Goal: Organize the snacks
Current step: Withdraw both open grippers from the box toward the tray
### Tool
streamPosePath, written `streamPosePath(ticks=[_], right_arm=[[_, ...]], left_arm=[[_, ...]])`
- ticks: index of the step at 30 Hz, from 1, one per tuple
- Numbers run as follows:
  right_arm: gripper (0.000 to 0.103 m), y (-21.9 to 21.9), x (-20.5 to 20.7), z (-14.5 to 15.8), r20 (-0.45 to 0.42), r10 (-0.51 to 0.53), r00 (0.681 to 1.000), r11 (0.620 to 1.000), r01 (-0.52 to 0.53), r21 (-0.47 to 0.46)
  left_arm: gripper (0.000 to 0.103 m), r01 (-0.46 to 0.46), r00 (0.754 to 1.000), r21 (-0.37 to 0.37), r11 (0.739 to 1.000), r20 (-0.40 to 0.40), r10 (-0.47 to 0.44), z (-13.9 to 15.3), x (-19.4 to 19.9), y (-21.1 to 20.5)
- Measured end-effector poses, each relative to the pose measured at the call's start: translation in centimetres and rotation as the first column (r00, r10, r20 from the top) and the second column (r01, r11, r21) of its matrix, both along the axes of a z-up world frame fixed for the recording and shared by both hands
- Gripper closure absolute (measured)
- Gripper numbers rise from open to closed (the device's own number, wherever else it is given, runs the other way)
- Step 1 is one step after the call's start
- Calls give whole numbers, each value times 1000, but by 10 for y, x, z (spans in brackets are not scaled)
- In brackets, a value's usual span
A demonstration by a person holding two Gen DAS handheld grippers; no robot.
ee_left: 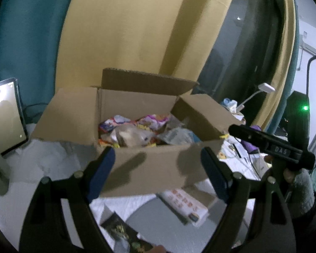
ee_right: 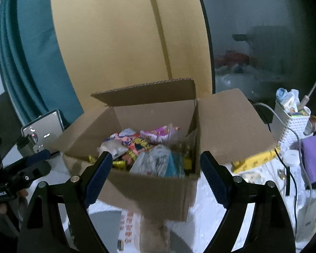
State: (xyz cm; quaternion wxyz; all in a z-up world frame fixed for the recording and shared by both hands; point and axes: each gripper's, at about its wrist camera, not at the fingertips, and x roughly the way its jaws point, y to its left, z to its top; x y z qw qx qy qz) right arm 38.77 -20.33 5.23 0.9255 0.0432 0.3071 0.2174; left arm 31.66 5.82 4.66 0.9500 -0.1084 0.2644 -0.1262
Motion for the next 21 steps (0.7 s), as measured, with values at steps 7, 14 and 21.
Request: streamPosePath(ticks=[7, 14, 21], right_arm=[[16, -4, -44, -5, -18, 27, 999, 999, -28, -30], [16, -9, -84, -14, -51, 25, 998, 998, -27, -50], [16, -13, -118, -23, -64, 23, 998, 997, -28, -73]], left_arm=[[19, 1, 1000, -18, 1000, -9, -1, -7, -40, -3], [19, 20, 999, -12, 1000, -25, -20, -20, -75, -12], [19, 6, 1000, 8, 1000, -26, -5, -30, -110, -12]])
